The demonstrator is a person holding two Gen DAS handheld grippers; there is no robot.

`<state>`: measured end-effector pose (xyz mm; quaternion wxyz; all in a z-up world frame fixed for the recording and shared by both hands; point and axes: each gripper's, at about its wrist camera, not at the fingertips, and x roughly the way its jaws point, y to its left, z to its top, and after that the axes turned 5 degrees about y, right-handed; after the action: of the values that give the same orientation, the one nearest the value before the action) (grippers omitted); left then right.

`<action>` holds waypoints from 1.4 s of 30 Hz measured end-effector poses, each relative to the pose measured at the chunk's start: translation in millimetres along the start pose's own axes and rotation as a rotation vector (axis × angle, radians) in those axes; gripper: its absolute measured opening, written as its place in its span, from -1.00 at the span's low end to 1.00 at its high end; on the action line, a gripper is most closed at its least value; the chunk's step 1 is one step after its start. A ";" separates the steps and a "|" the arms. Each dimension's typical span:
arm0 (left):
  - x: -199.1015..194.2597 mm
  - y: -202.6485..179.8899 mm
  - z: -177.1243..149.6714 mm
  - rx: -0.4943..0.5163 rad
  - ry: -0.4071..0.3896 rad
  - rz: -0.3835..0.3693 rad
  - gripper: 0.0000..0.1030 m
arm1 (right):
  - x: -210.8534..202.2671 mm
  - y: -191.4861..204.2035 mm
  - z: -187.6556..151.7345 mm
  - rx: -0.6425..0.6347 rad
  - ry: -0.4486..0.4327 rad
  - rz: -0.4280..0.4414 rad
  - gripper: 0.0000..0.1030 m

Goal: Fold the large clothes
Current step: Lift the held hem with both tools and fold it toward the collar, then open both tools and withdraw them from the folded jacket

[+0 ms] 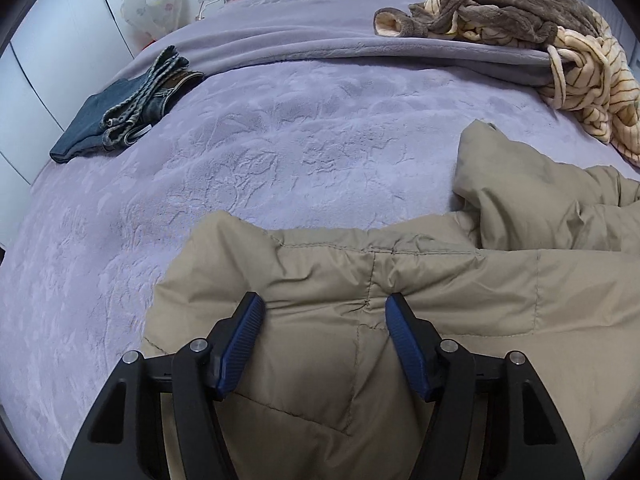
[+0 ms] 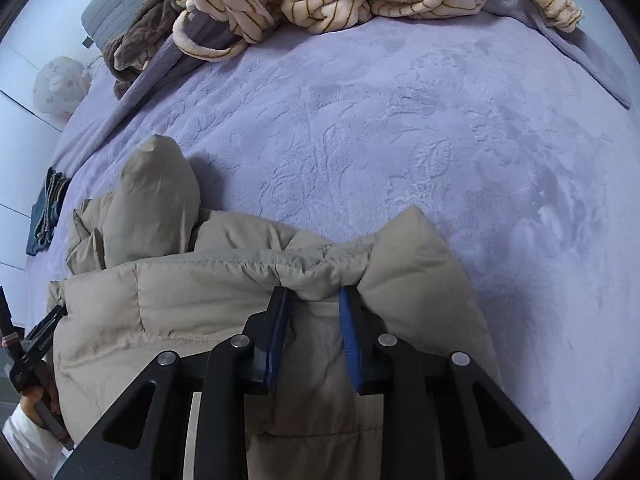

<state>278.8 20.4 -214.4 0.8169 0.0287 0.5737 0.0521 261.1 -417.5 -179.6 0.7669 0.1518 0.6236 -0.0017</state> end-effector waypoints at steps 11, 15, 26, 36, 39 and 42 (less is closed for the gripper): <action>-7.3 21.4 19.4 -0.080 -0.029 -0.023 0.31 | 4.5 -3.3 16.5 0.051 -0.032 -0.032 -0.40; -46.4 27.2 14.8 -0.049 -0.095 -0.070 0.31 | -36.9 24.1 0.7 -0.027 -0.085 0.085 -0.40; 7.8 -6.7 12.2 -0.019 -0.033 -0.073 0.60 | 29.0 86.4 -16.6 -0.179 -0.027 0.147 -0.44; 3.4 67.0 14.0 -0.150 0.005 0.037 0.61 | -10.2 12.4 -4.8 0.015 -0.058 0.163 -0.41; -3.8 94.1 4.7 -0.228 0.036 0.032 0.61 | -19.7 -27.3 -4.2 0.200 -0.066 0.199 -0.26; -22.8 100.6 -10.2 -0.229 0.039 0.035 0.61 | -36.8 -45.2 -16.2 0.301 -0.086 0.258 0.11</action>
<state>256.3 117.5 -185.8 0.8025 -0.0557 0.5792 0.1320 228.8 -463.6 -157.7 0.7554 0.3432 0.5582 -0.0031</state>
